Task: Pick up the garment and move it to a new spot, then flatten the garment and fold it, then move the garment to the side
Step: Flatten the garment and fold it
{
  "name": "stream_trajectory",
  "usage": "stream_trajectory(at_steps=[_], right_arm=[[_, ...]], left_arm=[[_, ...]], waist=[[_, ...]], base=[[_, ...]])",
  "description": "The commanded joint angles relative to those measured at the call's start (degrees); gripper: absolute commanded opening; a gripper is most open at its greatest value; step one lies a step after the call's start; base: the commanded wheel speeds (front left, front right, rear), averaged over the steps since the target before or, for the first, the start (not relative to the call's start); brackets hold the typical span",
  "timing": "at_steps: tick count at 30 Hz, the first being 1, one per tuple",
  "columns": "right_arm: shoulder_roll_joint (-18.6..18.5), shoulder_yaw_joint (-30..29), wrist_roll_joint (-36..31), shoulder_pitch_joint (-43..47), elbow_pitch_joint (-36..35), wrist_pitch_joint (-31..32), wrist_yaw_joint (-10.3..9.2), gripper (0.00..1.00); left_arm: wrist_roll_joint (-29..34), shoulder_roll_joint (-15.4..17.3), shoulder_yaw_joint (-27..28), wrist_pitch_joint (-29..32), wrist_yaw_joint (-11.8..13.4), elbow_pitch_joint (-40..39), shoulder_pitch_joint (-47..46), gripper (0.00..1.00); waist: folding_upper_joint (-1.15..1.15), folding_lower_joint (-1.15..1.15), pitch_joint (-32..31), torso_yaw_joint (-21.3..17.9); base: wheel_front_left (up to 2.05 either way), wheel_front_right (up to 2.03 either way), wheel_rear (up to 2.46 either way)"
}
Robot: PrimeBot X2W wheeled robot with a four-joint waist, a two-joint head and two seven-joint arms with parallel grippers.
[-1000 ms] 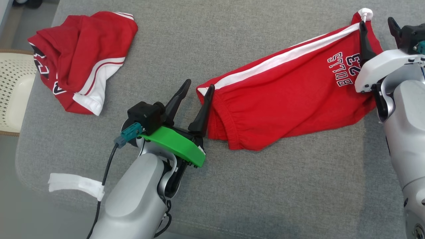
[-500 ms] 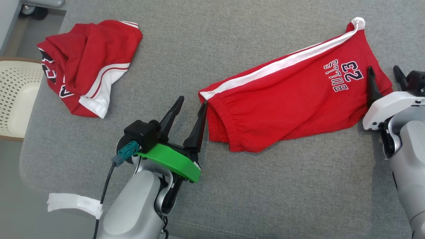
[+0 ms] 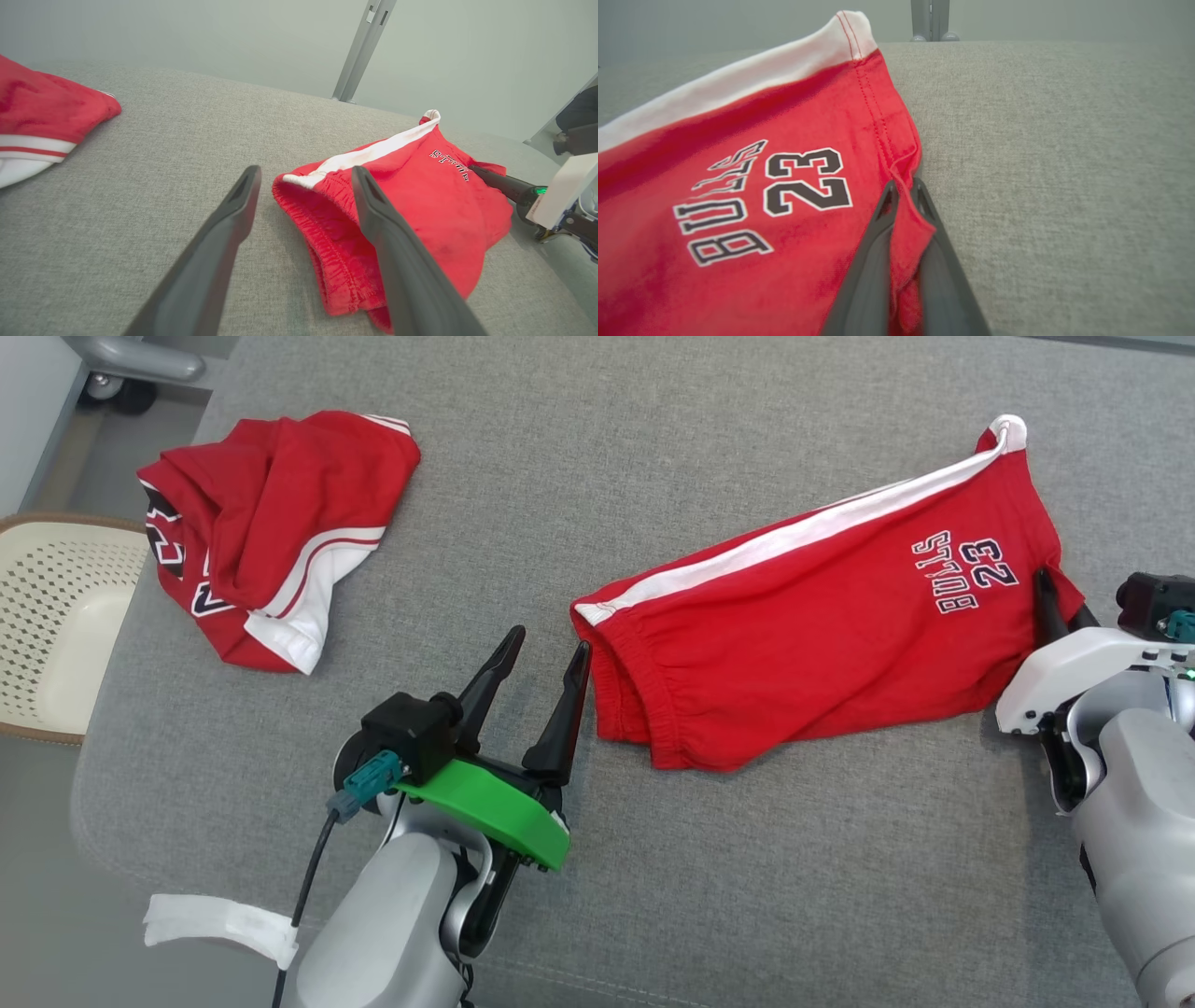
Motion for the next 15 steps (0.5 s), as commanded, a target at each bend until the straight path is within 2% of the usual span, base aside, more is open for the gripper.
stream_trajectory(at_steps=[1,8,15], right_arm=[[0.0,0.2,0.6,2.4,1.2,0.4,-0.08,0.00],[0.2,-2.0,3.6,4.3,-2.2,0.2,-0.09,0.00],[3.1,-5.2,6.2,11.8,-8.8,0.1,-0.08,0.00]], left_arm=[[0.2,0.1,0.0,0.0,0.1,-0.1,0.8,1.00],[1.3,0.1,-0.2,0.0,0.1,0.8,2.2,1.00],[2.6,0.5,1.1,0.0,0.1,1.5,4.9,1.00]], waist=[[0.00,0.00,-0.9,-0.4],[0.00,0.00,-3.7,-1.7],[0.00,0.00,-8.6,-4.6]], base=[[0.00,0.00,0.00],[0.00,0.00,0.00],[0.00,0.00,0.00]])
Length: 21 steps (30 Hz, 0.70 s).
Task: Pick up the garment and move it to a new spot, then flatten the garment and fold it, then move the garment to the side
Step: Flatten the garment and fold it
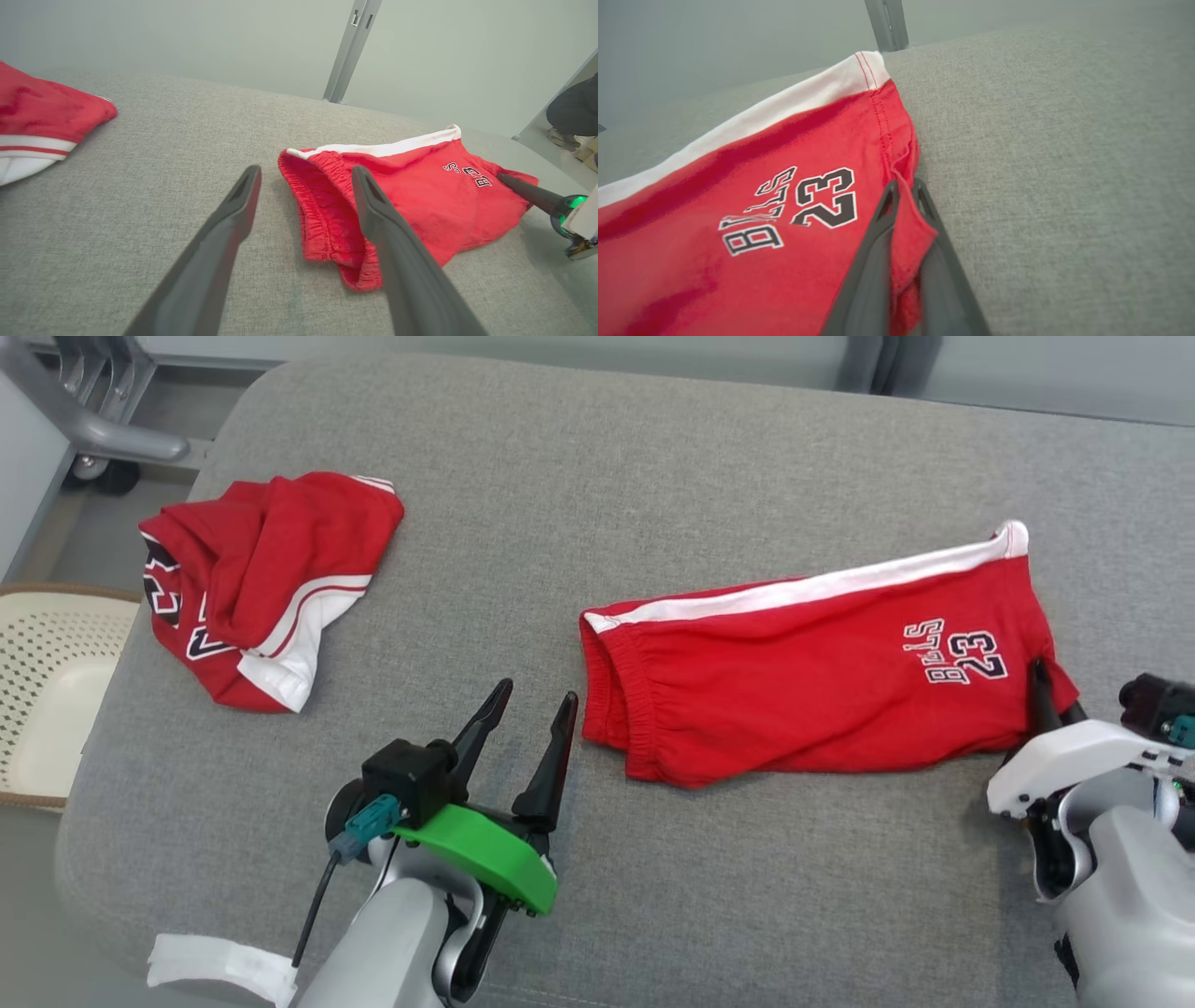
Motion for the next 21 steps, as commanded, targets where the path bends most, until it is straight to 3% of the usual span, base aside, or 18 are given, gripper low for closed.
stream_trajectory(at_steps=[1,10,21], right_arm=[[0.0,-0.2,0.3,1.3,-0.5,0.0,-0.10,0.00],[3.2,-1.5,0.0,10.0,-4.9,0.0,-0.10,0.00],[3.8,-3.6,0.7,16.4,-6.9,0.0,-0.10,0.00]], left_arm=[[0.5,0.4,0.3,0.0,0.1,0.1,0.9,1.00],[1.7,1.5,3.4,0.0,0.1,0.7,6.1,1.00],[3.4,2.1,4.4,0.0,0.1,-0.4,11.3,1.00]], waist=[[0.00,0.00,-2.5,-2.1],[0.00,0.00,-8.8,-7.3],[0.00,0.00,-12.1,-8.8]], base=[[0.00,0.00,0.00],[0.00,0.00,0.00],[0.00,0.00,0.00]])
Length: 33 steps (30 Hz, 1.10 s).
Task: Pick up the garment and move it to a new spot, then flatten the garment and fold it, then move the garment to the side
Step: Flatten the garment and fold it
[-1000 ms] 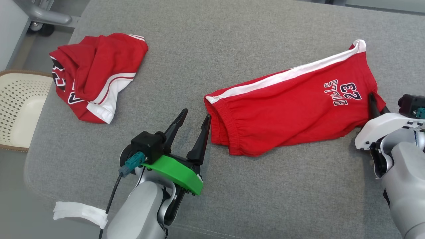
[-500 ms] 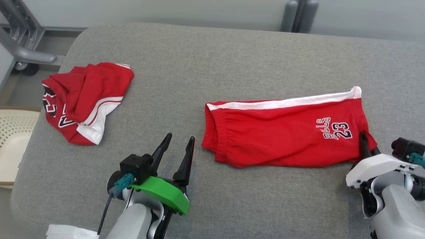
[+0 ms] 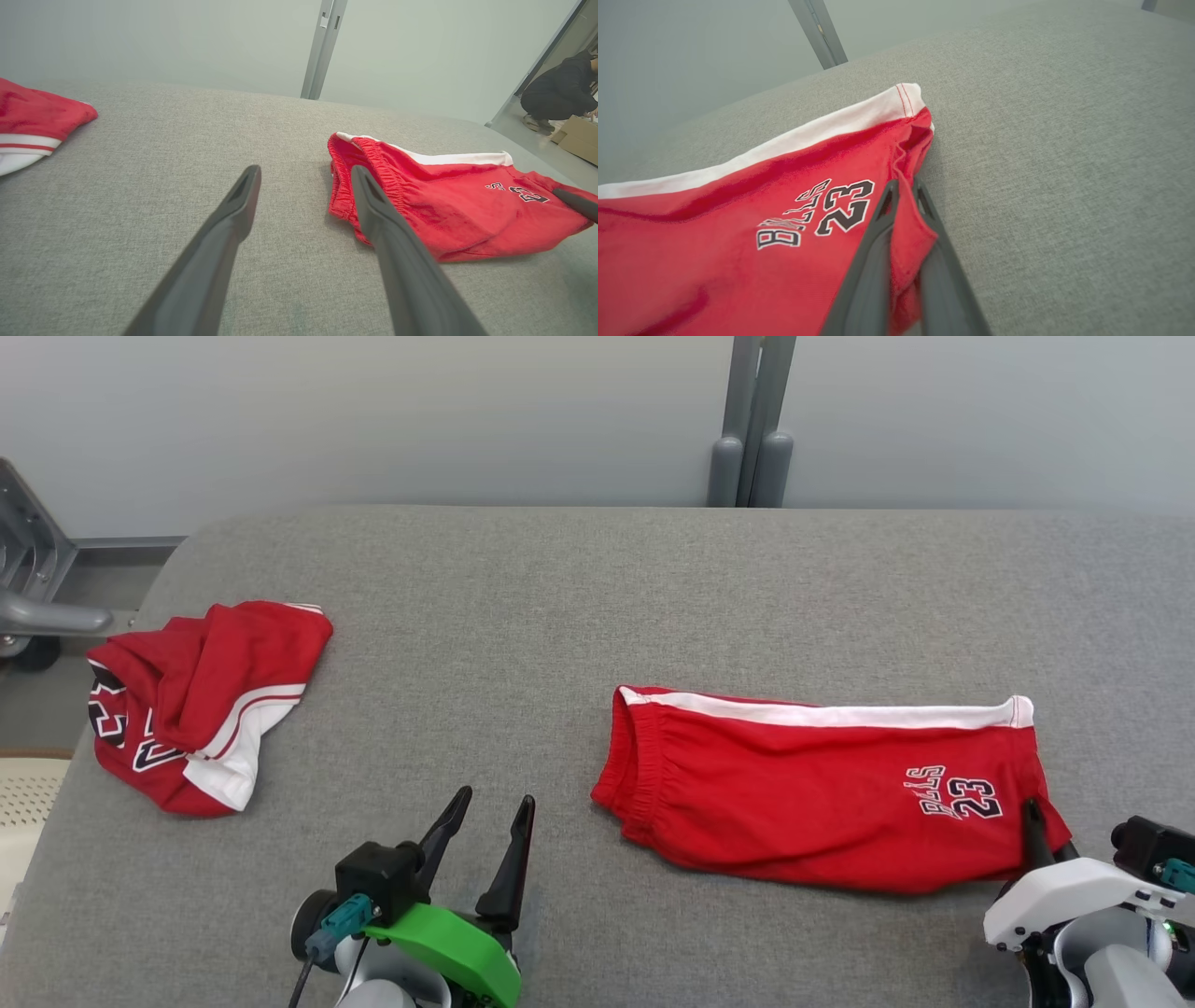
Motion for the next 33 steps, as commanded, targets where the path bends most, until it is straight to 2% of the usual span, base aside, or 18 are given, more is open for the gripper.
stream_trajectory(at_steps=[1,6,11,16,22,24,28,33], right_arm=[[-0.2,-0.2,-0.5,0.6,-0.6,0.0,-0.08,0.00],[0.3,0.9,-1.3,0.5,-4.2,0.0,-0.08,0.00],[1.0,5.3,-1.8,-0.1,-10.3,0.0,-0.08,0.00],[1.8,13.1,-1.0,-0.1,-15.6,0.0,-0.08,0.00],[2.1,25.2,0.8,0.5,-18.8,0.0,-0.08,0.00],[2.3,28.8,1.7,0.7,-19.0,0.0,-0.08,0.00],[2.7,32.4,2.5,0.2,-17.5,0.0,-0.08,0.00],[4.2,34.7,3.1,-2.3,-13.0,0.0,-0.08,0.00]], left_arm=[[0.6,0.5,0.2,0.0,0.1,-0.3,0.7,1.00],[1.3,0.5,0.2,0.0,0.1,-0.5,0.9,1.00],[1.5,0.2,0.7,0.0,0.1,-0.2,1.3,1.00],[1.1,-0.2,1.0,0.0,0.1,0.2,1.7,1.00],[0.8,-0.1,0.2,0.0,0.1,1.0,1.5,1.00],[0.5,-0.3,0.3,0.0,0.1,1.2,1.5,1.00],[0.0,-0.4,0.6,0.0,0.1,1.6,1.6,1.00],[-0.5,-0.4,-0.1,0.0,0.1,1.9,0.9,1.00]], waist=[[0.00,0.00,-0.5,-0.5],[0.00,0.00,-0.5,-0.2],[0.00,0.00,-0.5,0.2],[0.00,0.00,-0.7,0.9],[0.00,0.00,-0.9,2.2],[0.00,0.00,-1.0,2.6],[0.00,0.00,-0.9,3.2],[0.00,0.00,-0.5,4.7]], base=[[0.00,0.00,0.00],[0.00,0.00,0.00],[0.00,0.00,0.00],[0.00,0.00,0.00],[0.00,0.00,0.00],[0.00,0.00,0.00],[0.00,0.00,0.00],[0.00,0.00,0.00]])
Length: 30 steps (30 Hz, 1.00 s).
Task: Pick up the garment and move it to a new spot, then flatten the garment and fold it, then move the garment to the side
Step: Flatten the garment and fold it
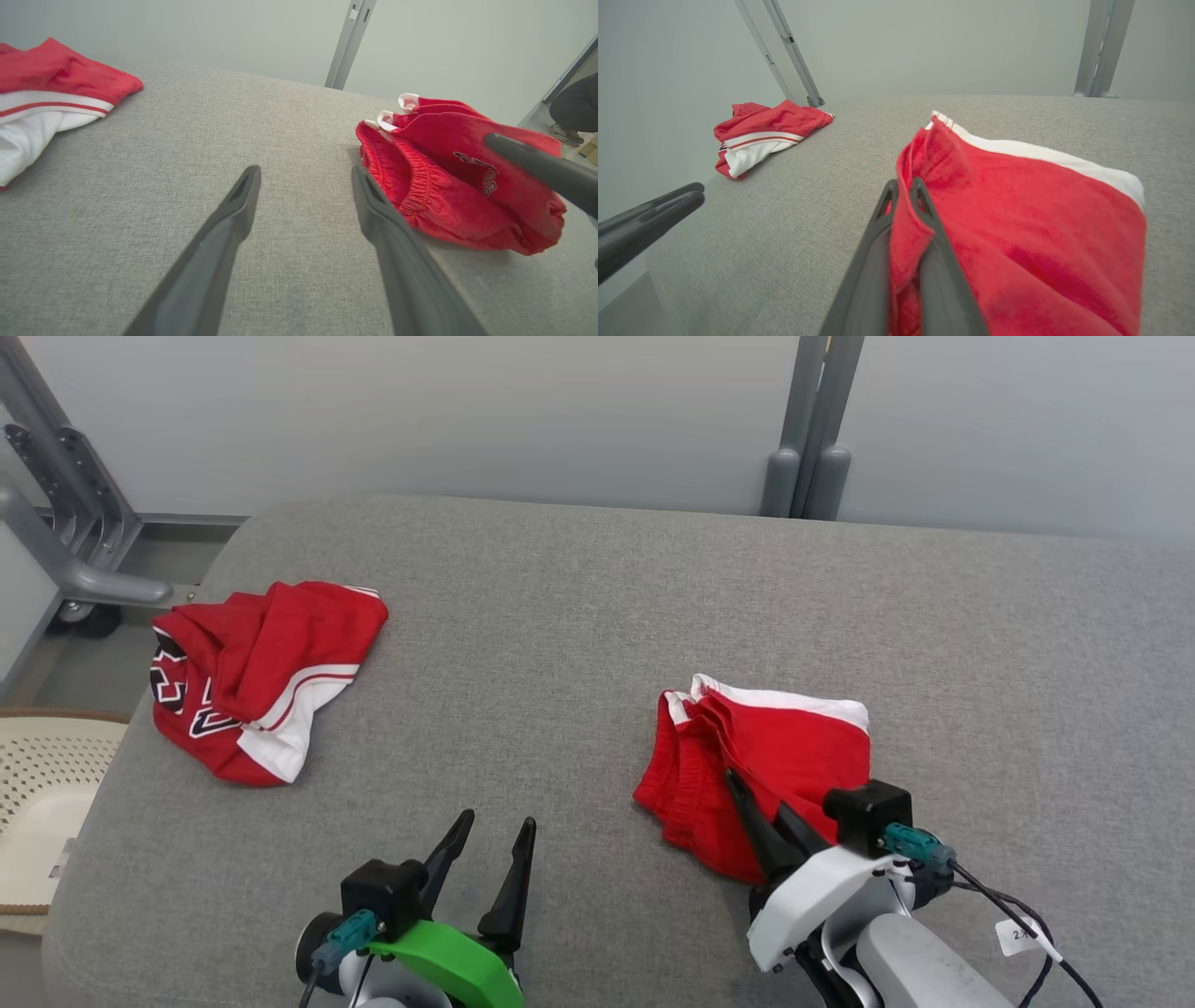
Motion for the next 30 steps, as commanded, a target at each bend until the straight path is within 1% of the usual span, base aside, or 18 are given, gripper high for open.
stream_trajectory(at_steps=[1,5,16,17,18,19,25,27,30], right_arm=[[0.2,0.1,0.3,-0.6,0.7,0.0,-0.06,0.00],[0.4,0.4,0.2,-2.2,2.6,0.0,-0.06,0.00],[0.5,4.5,4.3,-4.3,5.4,0.0,-0.06,0.00],[0.5,4.7,4.6,-4.5,5.6,0.0,-0.06,0.05],[0.5,4.4,5.0,-4.7,5.6,0.0,-0.07,0.45],[0.5,4.4,5.2,-4.7,5.6,0.0,-0.07,1.00],[0.4,2.8,6.8,-3.9,1.8,0.0,-0.07,1.00],[0.4,0.9,5.7,-2.7,1.0,0.0,-0.07,1.00],[0.4,-3.6,3.9,-1.3,1.4,0.0,-0.07,1.00]], left_arm=[[-0.2,0.1,0.0,0.0,0.1,0.1,-0.3,1.00],[-0.4,0.3,-0.1,0.0,0.1,0.2,-0.4,1.00],[-0.4,0.0,-0.3,0.0,0.1,0.7,-0.4,1.00],[-0.5,0.0,-0.3,0.0,0.1,0.7,-0.4,1.00],[-0.6,0.0,-0.3,0.0,0.1,0.7,-0.4,1.00],[-0.6,0.0,-0.2,0.0,0.1,0.7,-0.3,1.00],[-0.8,0.1,0.2,0.0,0.1,0.5,0.0,1.00],[-1.4,0.0,0.4,0.0,0.1,0.5,0.5,1.00],[-1.1,0.2,0.2,0.0,0.1,0.5,0.7,1.00]], waist=[[0.00,0.00,0.2,0.6],[0.00,0.00,0.2,1.1],[0.00,0.00,0.0,1.3],[0.00,0.00,0.1,1.2],[0.00,0.00,0.1,1.2],[0.00,0.00,0.0,1.1],[0.00,0.00,0.0,0.7],[0.00,0.00,-0.1,0.5],[0.00,0.00,-0.2,0.3]], base=[[0.00,0.00,0.00],[0.00,0.00,0.00],[0.00,0.00,0.00],[0.00,0.00,0.00],[0.00,0.00,0.00],[0.00,0.00,0.00],[0.00,0.00,0.00],[0.00,0.00,0.00],[0.00,0.00,0.00]])
